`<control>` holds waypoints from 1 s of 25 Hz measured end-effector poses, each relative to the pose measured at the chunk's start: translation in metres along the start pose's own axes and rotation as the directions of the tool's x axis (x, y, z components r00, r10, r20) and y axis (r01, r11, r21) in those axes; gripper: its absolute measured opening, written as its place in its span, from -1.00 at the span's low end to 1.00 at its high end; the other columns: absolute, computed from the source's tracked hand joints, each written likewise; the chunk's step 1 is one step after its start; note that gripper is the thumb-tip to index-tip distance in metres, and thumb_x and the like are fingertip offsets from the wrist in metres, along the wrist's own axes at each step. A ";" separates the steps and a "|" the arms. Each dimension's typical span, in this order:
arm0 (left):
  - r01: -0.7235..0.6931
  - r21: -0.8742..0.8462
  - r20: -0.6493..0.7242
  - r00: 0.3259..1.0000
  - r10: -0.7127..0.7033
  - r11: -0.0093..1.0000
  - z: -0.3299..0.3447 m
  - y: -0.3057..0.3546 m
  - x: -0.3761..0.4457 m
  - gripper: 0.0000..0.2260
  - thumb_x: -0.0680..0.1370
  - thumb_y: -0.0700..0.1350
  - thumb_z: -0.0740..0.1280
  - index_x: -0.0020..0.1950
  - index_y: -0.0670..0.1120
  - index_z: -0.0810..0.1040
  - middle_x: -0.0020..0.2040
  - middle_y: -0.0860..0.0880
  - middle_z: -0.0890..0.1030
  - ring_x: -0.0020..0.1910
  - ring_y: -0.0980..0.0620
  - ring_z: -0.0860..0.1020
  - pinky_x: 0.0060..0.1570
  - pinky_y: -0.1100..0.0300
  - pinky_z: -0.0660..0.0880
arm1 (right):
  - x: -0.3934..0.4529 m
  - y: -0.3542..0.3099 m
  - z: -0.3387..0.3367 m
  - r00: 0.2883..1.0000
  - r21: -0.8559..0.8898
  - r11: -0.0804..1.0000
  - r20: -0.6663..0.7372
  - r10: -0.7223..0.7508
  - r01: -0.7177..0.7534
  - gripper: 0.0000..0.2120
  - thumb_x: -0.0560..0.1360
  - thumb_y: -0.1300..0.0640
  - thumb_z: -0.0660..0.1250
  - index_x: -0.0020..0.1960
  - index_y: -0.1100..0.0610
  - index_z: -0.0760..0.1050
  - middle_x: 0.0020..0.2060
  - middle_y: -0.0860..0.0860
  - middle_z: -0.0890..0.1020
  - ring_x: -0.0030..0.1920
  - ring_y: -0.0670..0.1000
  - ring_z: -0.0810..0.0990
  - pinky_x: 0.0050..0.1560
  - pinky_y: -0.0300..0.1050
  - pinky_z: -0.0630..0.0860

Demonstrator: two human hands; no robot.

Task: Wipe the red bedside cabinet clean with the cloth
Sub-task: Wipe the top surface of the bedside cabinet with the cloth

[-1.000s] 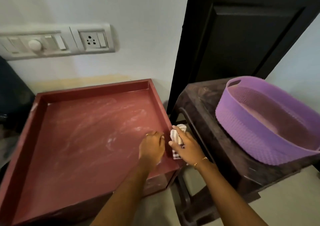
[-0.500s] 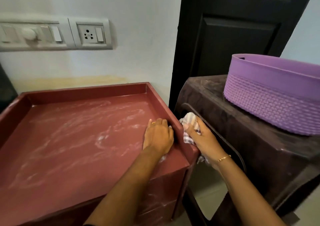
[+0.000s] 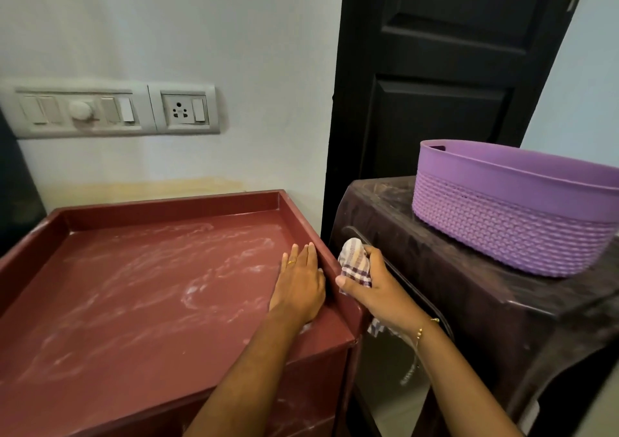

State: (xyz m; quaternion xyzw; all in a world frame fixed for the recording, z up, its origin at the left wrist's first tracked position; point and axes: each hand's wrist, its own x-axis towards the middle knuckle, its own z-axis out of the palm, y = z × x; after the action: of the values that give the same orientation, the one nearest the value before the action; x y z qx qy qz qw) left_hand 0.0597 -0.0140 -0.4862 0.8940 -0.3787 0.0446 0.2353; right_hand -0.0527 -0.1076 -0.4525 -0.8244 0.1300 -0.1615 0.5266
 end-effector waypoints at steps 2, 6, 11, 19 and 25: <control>-0.002 0.011 -0.010 1.000 0.003 1.000 0.001 0.000 0.001 -0.52 0.64 -0.10 -0.04 0.52 -0.20 -0.07 0.55 -0.14 0.03 0.54 -0.09 -0.07 0.51 0.06 -0.17 | 0.014 -0.002 0.002 0.998 0.023 1.000 -0.065 0.022 -0.020 -0.57 0.52 0.13 0.33 0.32 0.07 0.26 0.11 -0.03 0.52 0.06 -0.08 0.51 -0.01 -0.31 0.45; -0.012 0.046 -0.017 1.000 0.012 0.999 0.002 -0.001 0.002 -0.52 0.63 -0.10 -0.03 0.52 -0.21 -0.05 0.55 -0.14 0.05 0.54 -0.10 -0.06 0.51 0.04 -0.18 | 0.023 -0.006 0.008 0.992 -0.052 0.995 -0.102 0.077 -0.082 -0.60 0.54 0.12 0.28 0.33 0.14 0.27 0.15 0.06 0.52 0.07 -0.01 0.50 0.06 -0.18 0.40; -0.041 0.065 -0.038 0.998 0.044 0.997 0.001 -0.003 0.006 -0.52 0.62 -0.11 -0.01 0.51 -0.23 -0.03 0.54 -0.15 0.09 0.54 -0.11 -0.04 0.50 0.01 -0.20 | 0.026 -0.004 0.003 0.997 0.017 0.997 0.007 0.079 -0.079 -0.65 0.55 0.11 0.28 0.29 0.07 0.29 0.14 0.02 0.52 0.10 -0.02 0.51 0.14 -0.16 0.45; -0.058 0.096 -0.051 0.997 0.064 0.994 0.001 -0.005 0.008 -0.51 0.62 -0.10 0.00 0.51 -0.24 0.00 0.52 -0.15 0.15 0.53 -0.09 0.01 0.50 0.00 -0.20 | 0.021 -0.004 0.001 0.997 -0.072 0.996 0.038 0.064 -0.061 -0.69 0.58 0.12 0.22 0.30 0.05 0.30 0.19 0.02 0.49 0.04 -0.12 0.49 -0.01 -0.34 0.41; -0.043 0.070 -0.056 0.997 0.047 0.997 0.001 -0.005 0.007 -0.52 0.61 -0.10 0.02 0.51 -0.21 0.05 0.52 -0.14 0.16 0.53 -0.10 0.02 0.49 -0.01 -0.21 | 0.049 -0.034 0.005 0.986 -0.788 0.616 -0.100 -0.133 0.003 -0.41 0.49 0.12 0.28 0.45 -0.14 0.16 0.42 0.05 0.09 0.21 0.22 0.38 0.21 0.14 0.44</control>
State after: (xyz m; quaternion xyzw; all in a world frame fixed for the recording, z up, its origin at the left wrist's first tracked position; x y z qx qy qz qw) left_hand 0.0683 -0.0160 -0.4873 0.8911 -0.3903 0.0886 0.2141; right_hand -0.0043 -0.1085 -0.4174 -0.9613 0.1950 -0.1693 0.0957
